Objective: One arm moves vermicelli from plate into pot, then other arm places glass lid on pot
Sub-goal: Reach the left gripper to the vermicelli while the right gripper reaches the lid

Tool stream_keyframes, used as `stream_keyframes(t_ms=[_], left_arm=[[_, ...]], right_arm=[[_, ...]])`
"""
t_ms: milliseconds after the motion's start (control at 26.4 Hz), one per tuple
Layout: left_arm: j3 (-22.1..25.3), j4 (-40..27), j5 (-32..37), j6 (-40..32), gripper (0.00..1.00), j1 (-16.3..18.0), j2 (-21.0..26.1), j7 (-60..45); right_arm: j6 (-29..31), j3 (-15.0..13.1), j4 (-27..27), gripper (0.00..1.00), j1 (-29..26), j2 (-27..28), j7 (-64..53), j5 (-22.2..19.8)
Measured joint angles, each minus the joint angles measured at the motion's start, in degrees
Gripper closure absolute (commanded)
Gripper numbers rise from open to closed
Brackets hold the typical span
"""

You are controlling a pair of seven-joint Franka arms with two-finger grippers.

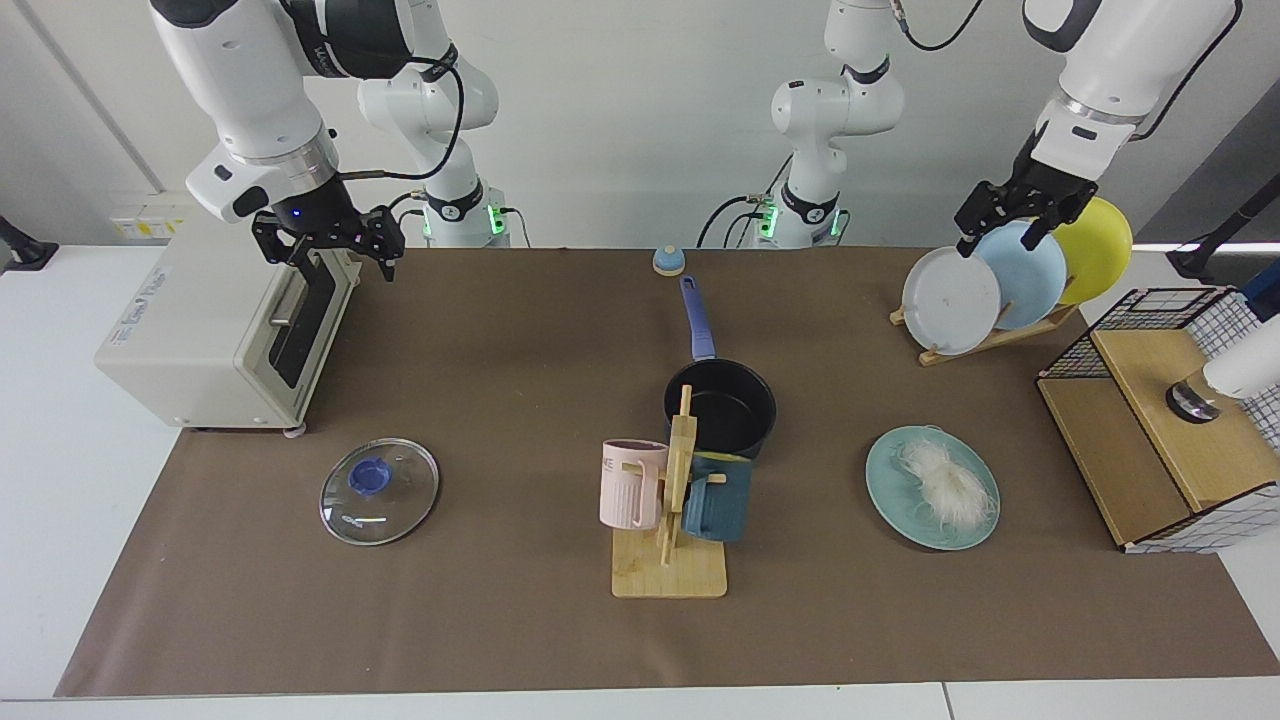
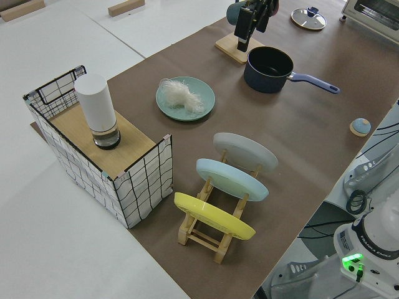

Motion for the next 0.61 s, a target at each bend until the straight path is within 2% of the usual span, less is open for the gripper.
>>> stream_keyframes(t_ms=[303,606], left_arm=[[0.2,0.8,0.0,3.4,0.0,0.0,4.0,-0.6],[0.0,0.7,-0.1,14.4,0.0,0.0,13.9,-2.7]], right_arm=[[0.9,0.0,3.9,0.01,-0.1,3.0,0.0,0.0],[1.9,0.0,15.3,0.01,0.3,14.4,0.0,0.0]])
